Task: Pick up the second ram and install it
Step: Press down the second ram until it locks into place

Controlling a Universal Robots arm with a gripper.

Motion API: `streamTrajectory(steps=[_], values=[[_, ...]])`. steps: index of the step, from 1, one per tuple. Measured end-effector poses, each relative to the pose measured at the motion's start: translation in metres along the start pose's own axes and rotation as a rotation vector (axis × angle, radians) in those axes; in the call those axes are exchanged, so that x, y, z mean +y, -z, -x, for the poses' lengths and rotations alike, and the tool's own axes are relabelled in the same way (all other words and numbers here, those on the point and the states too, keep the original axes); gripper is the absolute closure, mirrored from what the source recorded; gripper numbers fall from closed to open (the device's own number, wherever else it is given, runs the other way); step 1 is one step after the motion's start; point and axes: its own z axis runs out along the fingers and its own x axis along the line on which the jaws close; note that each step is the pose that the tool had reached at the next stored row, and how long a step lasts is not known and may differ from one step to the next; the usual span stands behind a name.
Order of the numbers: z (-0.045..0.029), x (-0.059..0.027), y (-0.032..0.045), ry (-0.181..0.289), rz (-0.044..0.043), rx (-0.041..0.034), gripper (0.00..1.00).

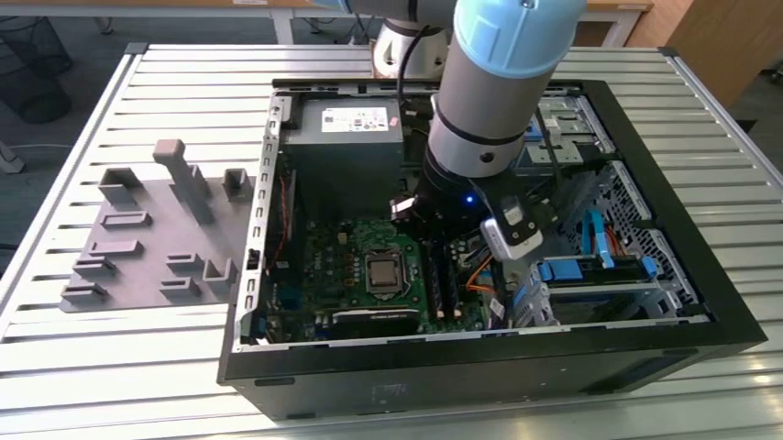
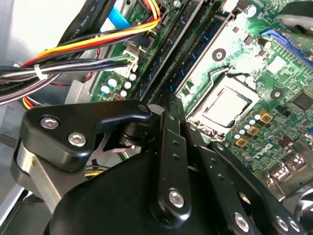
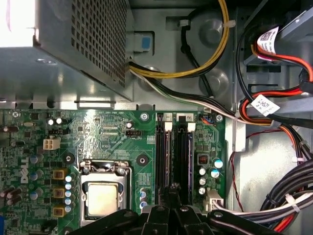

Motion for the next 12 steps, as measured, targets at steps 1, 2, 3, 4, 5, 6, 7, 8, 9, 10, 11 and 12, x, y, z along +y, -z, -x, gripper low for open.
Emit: streamTrajectory(steps=[1,2,3,4,5,6,7,8,9,10,11,12], values=[[0.0000,-0.0001,-0.0005,0.000,0.0009,0.0002,0.89],[0.0000,-0.0001,-0.0006,0.000,0.0022,0.0000,0.89],[-0.0001,-0.0004,-0.0005,0.000,0.0026,0.0002,0.89],[0.0000,-0.0002,-0.0002,0.000,0.0031,-0.0001,0.89],[0.0001,0.0002,0.0005,0.000,0.0045,-0.0005,0.89],[0.0000,0.0004,0.0019,0.000,0.0060,-0.0009,0.89],[0.0000,0.0007,0.0037,0.000,0.0080,-0.0015,0.89],[-0.0002,0.0006,0.0067,0.000,0.0059,-0.0008,0.89],[-0.0004,0.0004,0.0100,0.000,0.0043,-0.0003,0.89],[-0.0005,0.0006,0.0128,0.000,0.0048,-0.0005,0.89],[-0.0007,0.0006,0.0154,0.000,0.0045,-0.0004,0.89],[-0.0008,0.0007,0.0181,0.000,0.0044,-0.0004,0.89]])
